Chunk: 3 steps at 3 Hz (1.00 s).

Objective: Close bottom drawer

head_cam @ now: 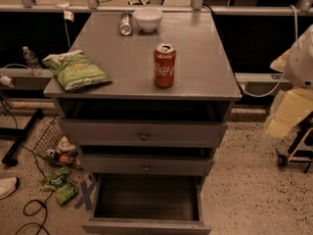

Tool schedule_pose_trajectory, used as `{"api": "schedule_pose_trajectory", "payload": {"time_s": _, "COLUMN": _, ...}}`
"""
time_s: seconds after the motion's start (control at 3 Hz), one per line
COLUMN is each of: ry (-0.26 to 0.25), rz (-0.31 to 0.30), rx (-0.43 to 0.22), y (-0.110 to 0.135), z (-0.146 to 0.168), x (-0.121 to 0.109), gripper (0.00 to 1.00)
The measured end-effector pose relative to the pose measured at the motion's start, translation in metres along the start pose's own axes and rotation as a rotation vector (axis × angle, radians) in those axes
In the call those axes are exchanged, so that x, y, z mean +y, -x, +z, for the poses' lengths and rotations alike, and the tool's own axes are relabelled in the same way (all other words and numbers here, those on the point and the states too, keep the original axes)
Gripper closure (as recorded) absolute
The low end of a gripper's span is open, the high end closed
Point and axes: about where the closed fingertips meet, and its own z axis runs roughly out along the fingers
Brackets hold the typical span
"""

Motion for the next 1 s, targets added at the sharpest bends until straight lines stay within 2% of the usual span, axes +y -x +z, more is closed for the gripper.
{"api": "schedule_pose_trajectory", "payload": {"time_s": 0.33, "ry": 0.035, "rz": 0.096, "rx": -0.010, "y": -0.017, "z": 0.047, "x": 0.005, "gripper": 0.00}}
{"api": "schedule_pose_trajectory", "payload": {"time_s": 0.67, "ry": 0.071, "rz": 0.185, "rx": 0.013, "y": -0.033, "z": 0.101, "x": 0.011, "gripper": 0.00}}
{"api": "schedule_pose_trajectory", "payload": {"time_s": 1.0, "ry": 0.124, "rz": 0.316, "rx": 0.064, "y": -0.051, "z": 0.180, "x": 0.035, "gripper": 0.00}}
